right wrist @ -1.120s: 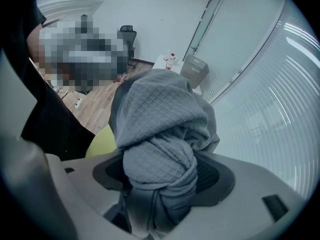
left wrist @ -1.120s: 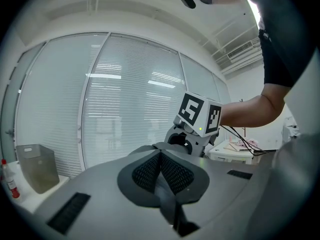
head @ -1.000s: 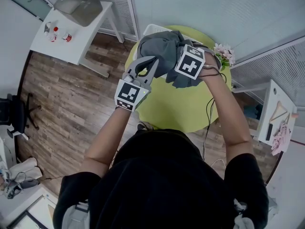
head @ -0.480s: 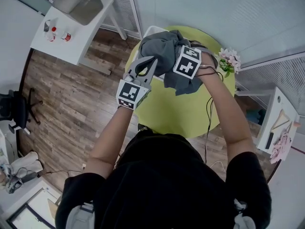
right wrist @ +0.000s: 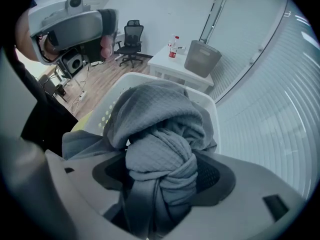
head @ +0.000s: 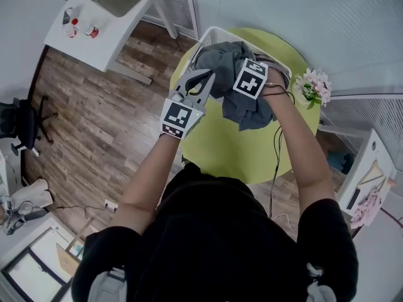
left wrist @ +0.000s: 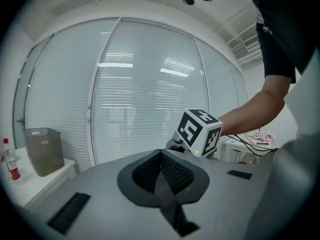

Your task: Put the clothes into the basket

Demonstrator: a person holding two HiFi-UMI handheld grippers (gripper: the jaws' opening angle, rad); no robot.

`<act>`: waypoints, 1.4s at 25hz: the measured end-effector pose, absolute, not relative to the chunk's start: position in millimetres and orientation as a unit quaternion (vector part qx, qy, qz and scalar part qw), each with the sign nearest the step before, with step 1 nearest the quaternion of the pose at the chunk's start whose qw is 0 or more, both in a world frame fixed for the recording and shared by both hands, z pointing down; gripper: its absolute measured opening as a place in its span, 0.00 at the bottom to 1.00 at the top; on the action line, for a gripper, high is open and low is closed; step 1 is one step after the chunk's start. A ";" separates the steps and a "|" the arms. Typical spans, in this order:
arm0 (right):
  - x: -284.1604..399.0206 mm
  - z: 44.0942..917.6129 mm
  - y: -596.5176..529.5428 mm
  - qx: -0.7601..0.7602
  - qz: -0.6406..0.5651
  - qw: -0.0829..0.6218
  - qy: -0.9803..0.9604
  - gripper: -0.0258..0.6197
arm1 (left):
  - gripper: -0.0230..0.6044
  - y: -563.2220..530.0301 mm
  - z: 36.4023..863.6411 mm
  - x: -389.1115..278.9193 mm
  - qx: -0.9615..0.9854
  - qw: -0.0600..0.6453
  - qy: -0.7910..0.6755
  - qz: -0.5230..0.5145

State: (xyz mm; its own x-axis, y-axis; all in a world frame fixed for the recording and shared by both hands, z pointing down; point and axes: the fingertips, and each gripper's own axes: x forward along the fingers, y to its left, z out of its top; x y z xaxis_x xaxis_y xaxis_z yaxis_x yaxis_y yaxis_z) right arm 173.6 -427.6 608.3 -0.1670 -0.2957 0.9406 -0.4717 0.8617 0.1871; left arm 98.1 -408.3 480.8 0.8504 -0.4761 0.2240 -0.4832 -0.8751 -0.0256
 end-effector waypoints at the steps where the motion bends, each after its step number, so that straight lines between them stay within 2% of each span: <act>1: 173.2 613.6 -429.4 0.250 0.076 0.594 -0.761 0.60 | 0.05 -409.5 482.9 98.7 0.961 0.018 -0.251 0.114; 18: 167.2 711.9 -436.1 0.212 0.088 0.598 -0.768 0.60 | 0.05 -416.9 510.7 104.6 0.954 0.035 -0.267 0.128; 24: 172.4 738.6 -432.0 0.211 0.129 0.604 -0.757 0.60 | 0.05 -414.1 512.6 101.1 0.953 0.037 -0.270 0.130; 35: 158.5 665.3 -443.2 0.268 0.127 0.529 -0.795 0.60 | 0.05 -404.2 504.5 86.4 0.953 0.039 -0.273 0.129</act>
